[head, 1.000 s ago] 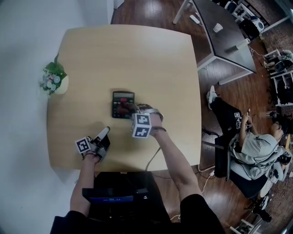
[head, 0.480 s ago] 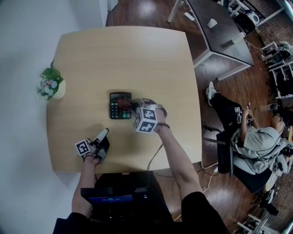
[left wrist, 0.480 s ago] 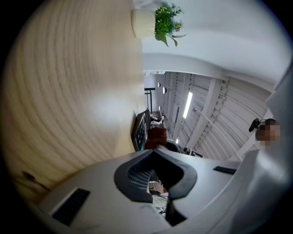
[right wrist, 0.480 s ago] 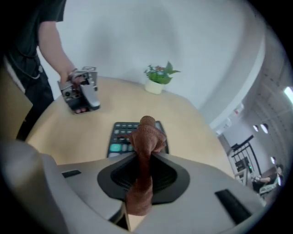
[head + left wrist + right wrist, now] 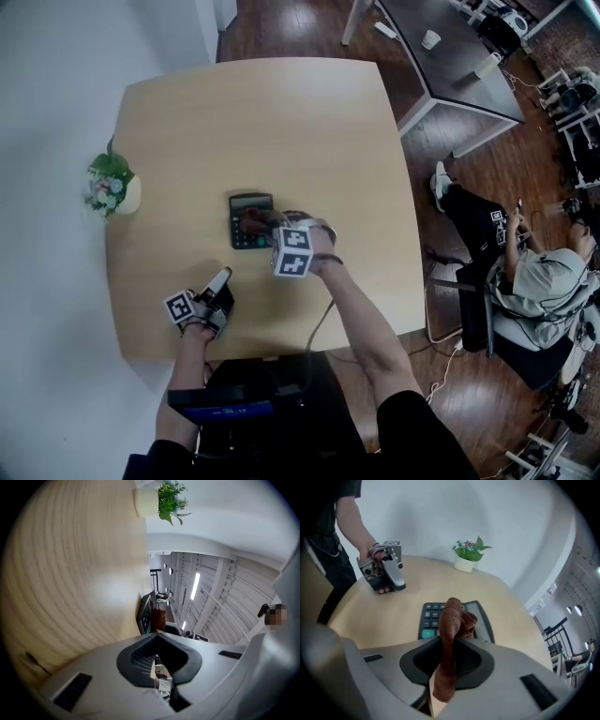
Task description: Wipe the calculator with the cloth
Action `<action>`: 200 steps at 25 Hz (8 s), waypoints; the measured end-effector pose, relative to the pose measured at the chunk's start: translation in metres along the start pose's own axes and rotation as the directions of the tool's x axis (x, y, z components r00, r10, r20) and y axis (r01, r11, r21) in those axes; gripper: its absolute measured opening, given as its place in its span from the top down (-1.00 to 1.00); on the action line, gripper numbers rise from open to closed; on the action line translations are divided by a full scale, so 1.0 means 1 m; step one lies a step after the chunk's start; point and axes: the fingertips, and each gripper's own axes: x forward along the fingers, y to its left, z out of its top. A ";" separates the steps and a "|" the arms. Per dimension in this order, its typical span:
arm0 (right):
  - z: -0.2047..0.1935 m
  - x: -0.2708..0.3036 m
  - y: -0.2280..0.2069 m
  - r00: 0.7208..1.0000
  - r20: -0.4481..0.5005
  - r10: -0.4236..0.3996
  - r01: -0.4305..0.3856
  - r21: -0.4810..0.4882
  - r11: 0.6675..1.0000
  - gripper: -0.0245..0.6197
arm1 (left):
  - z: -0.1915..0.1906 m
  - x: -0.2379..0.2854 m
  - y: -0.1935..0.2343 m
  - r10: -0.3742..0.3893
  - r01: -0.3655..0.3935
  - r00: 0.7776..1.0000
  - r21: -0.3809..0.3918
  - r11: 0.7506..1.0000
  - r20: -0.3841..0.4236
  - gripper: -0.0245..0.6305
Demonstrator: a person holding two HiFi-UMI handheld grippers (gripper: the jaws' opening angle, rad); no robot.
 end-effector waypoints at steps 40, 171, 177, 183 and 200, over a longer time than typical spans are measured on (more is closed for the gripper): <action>-0.037 -0.026 -0.111 0.893 0.323 -0.314 -0.217 0.920 0.327 0.71 | -0.007 0.084 0.005 0.041 -0.042 0.997 -0.007 0.999 -0.067 0.95; -0.035 -0.051 0.064 0.903 0.305 -0.302 -0.355 0.926 -0.128 0.72 | 0.095 0.036 0.013 0.065 -0.061 0.947 -0.022 0.998 0.316 0.86; -0.025 -0.044 0.031 0.911 0.355 -0.210 -0.352 0.935 0.053 0.71 | 0.095 0.026 -0.006 0.030 -0.039 0.969 0.034 0.999 0.246 0.81; -0.010 -0.002 -0.044 0.935 0.347 -0.073 -0.317 0.910 0.267 0.71 | 0.026 0.007 0.008 0.097 -0.098 0.986 0.006 0.995 0.139 0.85; -0.036 -0.063 0.091 0.910 0.412 -0.048 -0.411 0.911 0.014 0.71 | 0.026 0.008 0.008 0.107 -0.103 0.973 -0.030 0.994 0.202 0.85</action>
